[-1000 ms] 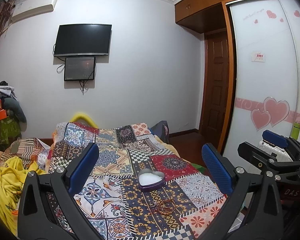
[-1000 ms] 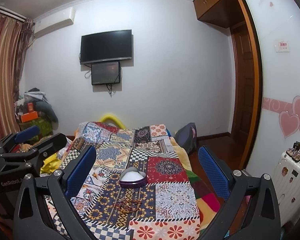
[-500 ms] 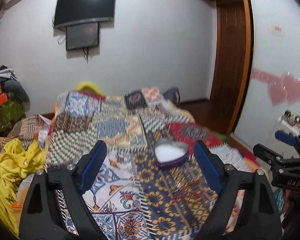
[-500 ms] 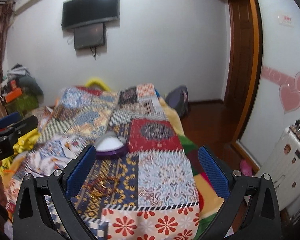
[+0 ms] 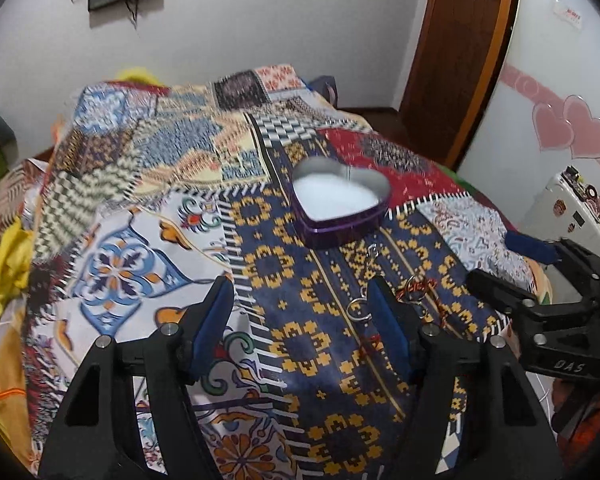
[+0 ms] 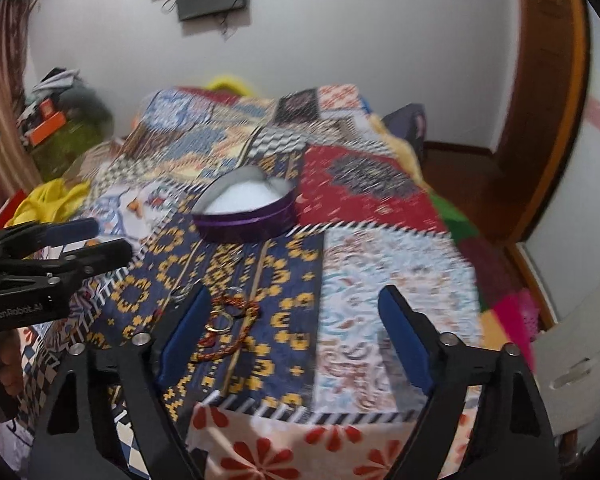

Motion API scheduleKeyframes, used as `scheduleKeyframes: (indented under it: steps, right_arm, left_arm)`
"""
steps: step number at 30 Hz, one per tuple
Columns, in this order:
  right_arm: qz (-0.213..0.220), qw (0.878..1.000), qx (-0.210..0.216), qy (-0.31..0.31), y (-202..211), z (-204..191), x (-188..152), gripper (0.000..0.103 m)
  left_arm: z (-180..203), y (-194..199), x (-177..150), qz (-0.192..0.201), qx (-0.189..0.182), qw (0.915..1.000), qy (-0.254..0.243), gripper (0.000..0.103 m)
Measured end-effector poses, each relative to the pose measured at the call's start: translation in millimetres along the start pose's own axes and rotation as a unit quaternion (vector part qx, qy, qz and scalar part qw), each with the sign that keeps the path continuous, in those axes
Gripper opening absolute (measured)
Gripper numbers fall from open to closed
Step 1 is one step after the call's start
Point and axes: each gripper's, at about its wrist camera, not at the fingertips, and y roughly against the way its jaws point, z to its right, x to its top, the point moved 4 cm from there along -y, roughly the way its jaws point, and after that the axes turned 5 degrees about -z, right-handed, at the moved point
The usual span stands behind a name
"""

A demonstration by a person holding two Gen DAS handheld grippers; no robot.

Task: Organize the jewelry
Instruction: 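Lower the left tool toward the silver ring beside the heart tin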

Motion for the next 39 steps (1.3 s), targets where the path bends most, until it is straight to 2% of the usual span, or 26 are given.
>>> scheduleKeyframes:
  steps: [6, 11, 13, 16, 18, 23, 26, 31, 39]
  right_arm:
    - [-0.035, 0.998, 0.04, 0.02, -29, -12, 0, 0.054]
    - [-0.047, 0.997, 0.05, 0.035, -41, -18, 0, 0.049]
    - [-0.047, 0.997, 0.051, 0.041, -42, -20, 2, 0.043]
    - [-0.051, 0.996, 0.052, 0.053, -46, -24, 2, 0.032]
    - [-0.052, 0.995, 0.052, 0.06, -48, -25, 2, 0.021]
    - [-0.049, 0.996, 0.056, 0.055, -45, -22, 3, 0.019]
    - [-0.044, 0.996, 0.059, 0.044, -41, -16, 4, 0.01]
    - [-0.035, 0.997, 0.056, 0.032, -33, -9, 6, 0.01]
    - [-0.035, 0.998, 0.053, 0.011, -29, 6, 6, 0.01]
  left_arm:
    - [-6, -18, -7, -0.035, -0.018, 0.9992, 0.004, 0.057]
    - [-4, -27, -11, -0.053, -0.034, 0.998, 0.005, 0.057]
    - [-2, -30, -12, -0.059, -0.043, 0.9973, 0.006, 0.057]
    - [2, -33, -12, -0.065, -0.052, 0.9965, 0.004, 0.057]
    - [4, -34, -12, -0.068, -0.057, 0.996, 0.003, 0.057]
    - [15, -35, -13, -0.073, -0.068, 0.995, -0.001, 0.057]
    - [21, -35, -11, -0.072, -0.071, 0.9948, -0.005, 0.057]
    - [29, -39, -7, -0.07, -0.073, 0.9948, -0.007, 0.055]
    - [34, -51, -5, -0.081, -0.075, 0.9939, -0.004, 0.038]
